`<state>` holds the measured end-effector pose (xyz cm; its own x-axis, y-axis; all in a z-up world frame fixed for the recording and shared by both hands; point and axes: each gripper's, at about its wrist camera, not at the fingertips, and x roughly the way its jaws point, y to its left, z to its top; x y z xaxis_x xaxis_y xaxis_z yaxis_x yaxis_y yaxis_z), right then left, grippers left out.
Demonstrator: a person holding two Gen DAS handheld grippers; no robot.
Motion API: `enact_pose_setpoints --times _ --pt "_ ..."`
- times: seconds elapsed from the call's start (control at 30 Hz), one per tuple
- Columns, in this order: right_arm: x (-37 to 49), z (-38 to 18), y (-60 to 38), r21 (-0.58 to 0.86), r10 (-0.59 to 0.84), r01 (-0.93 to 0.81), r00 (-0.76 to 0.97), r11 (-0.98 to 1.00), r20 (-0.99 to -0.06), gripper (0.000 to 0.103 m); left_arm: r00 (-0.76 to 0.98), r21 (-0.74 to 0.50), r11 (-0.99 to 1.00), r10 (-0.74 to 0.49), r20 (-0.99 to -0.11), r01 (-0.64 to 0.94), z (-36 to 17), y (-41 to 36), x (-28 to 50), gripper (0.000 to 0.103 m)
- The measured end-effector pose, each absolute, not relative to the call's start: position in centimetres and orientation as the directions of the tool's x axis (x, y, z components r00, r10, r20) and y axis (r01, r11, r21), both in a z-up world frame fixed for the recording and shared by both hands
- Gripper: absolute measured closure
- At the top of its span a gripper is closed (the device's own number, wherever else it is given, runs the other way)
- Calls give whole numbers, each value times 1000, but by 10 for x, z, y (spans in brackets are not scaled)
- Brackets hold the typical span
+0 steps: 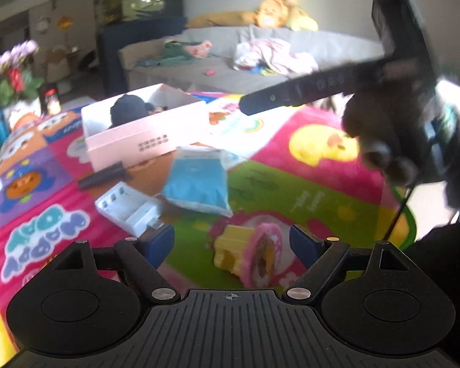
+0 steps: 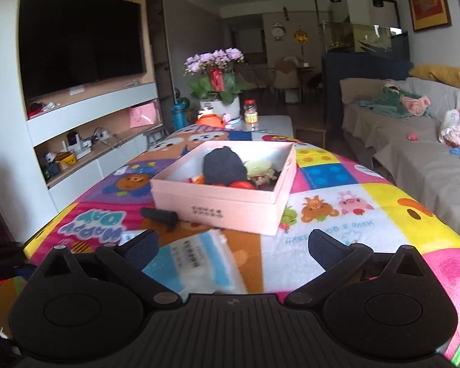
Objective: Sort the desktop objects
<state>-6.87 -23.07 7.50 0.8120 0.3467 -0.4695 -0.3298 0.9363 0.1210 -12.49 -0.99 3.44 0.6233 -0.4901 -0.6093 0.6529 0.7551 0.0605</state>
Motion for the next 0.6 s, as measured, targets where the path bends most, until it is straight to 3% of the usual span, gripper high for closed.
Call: enact_pose_setpoints --times 0.23,0.43,0.6 --pt "-108 64 -198 56 456 -510 709 858 -538 0 715 62 855 -388 -582 515 38 12 -103 9" --pt "-111 64 -175 36 487 -567 672 823 -558 0 777 61 949 -214 -593 308 33 42 -68 9" --pt "-101 61 -165 21 476 -571 662 820 -579 0 772 -28 960 -240 -589 278 36 66 -73 8"
